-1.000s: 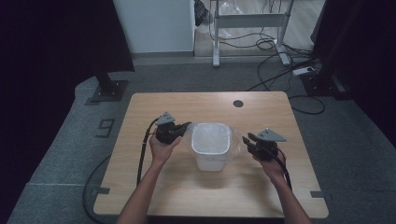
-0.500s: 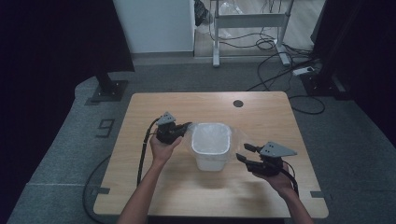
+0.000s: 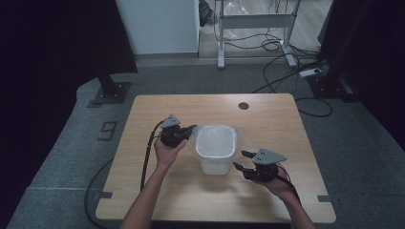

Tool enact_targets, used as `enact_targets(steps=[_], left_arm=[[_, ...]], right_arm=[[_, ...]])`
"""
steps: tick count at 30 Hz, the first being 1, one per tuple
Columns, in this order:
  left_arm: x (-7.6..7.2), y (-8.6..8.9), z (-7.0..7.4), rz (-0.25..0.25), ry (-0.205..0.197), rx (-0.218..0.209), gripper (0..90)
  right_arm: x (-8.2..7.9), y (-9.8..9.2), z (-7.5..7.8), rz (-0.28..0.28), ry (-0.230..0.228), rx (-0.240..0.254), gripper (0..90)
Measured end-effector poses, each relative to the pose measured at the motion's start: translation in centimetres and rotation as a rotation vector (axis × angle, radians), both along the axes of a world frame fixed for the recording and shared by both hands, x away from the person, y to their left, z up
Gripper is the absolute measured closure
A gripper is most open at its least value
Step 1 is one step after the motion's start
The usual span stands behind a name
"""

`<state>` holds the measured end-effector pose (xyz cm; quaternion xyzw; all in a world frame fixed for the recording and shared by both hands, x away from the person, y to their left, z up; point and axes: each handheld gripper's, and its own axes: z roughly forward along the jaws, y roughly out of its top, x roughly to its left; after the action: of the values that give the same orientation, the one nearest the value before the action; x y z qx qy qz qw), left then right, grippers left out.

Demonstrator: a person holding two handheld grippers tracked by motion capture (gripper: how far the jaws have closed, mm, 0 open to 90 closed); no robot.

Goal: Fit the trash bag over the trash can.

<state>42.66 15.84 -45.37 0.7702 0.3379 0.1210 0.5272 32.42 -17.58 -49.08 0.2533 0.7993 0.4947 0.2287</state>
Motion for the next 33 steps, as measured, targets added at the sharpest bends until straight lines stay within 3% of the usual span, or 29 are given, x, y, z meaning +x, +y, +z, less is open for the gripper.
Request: enact_targets(steps=[4, 6, 7, 11, 13, 15, 18, 22, 29, 33], left_arm=[[-0.1, 0.1, 0.1, -0.001, -0.003, -0.001, 87.5], [-0.1, 0.1, 0.1, -0.001, -0.004, -0.001, 87.5], [-0.1, 0.1, 0.1, -0.001, -0.004, -0.001, 87.5], [-0.1, 0.0, 0.1, -0.002, -0.005, 0.000, 87.4], [-0.1, 0.0, 0.1, -0.001, -0.004, 0.000, 87.4], [-0.1, 0.0, 0.1, 0.000, -0.002, 0.001, 87.4], [0.0, 0.0, -0.1, 0.000, 0.004, 0.004, 87.5], [0.0, 0.0, -0.2, 0.000, 0.003, 0.003, 87.5], [-0.1, 0.2, -0.2, -0.001, 0.004, 0.000, 87.5], [-0.1, 0.3, -0.3, 0.001, 0.005, -0.002, 87.5]], right_arm=[[0.1, 0.5, -0.2, -0.026, -0.032, -0.034, 46.4], [0.0, 0.6, -0.2, -0.034, -0.042, -0.043, 51.8], [0.1, 0.6, -0.1, -0.043, -0.041, -0.044, 59.0], [0.4, 0.0, -0.2, -0.046, 0.010, 0.026, 81.6], [0.5, -0.2, -0.4, -0.047, 0.036, 0.068, 88.0], [0.7, -0.1, -1.0, -0.054, 0.072, 0.067, 89.0], [0.9, 0.4, -2.5, -0.060, 0.119, 0.021, 89.0], [1.2, 0.9, -3.4, -0.065, 0.161, 0.019, 89.1], [1.3, 1.9, -4.0, -0.043, 0.194, -0.025, 89.1], [1.1, 2.1, -4.4, -0.037, 0.206, -0.026, 89.0]])
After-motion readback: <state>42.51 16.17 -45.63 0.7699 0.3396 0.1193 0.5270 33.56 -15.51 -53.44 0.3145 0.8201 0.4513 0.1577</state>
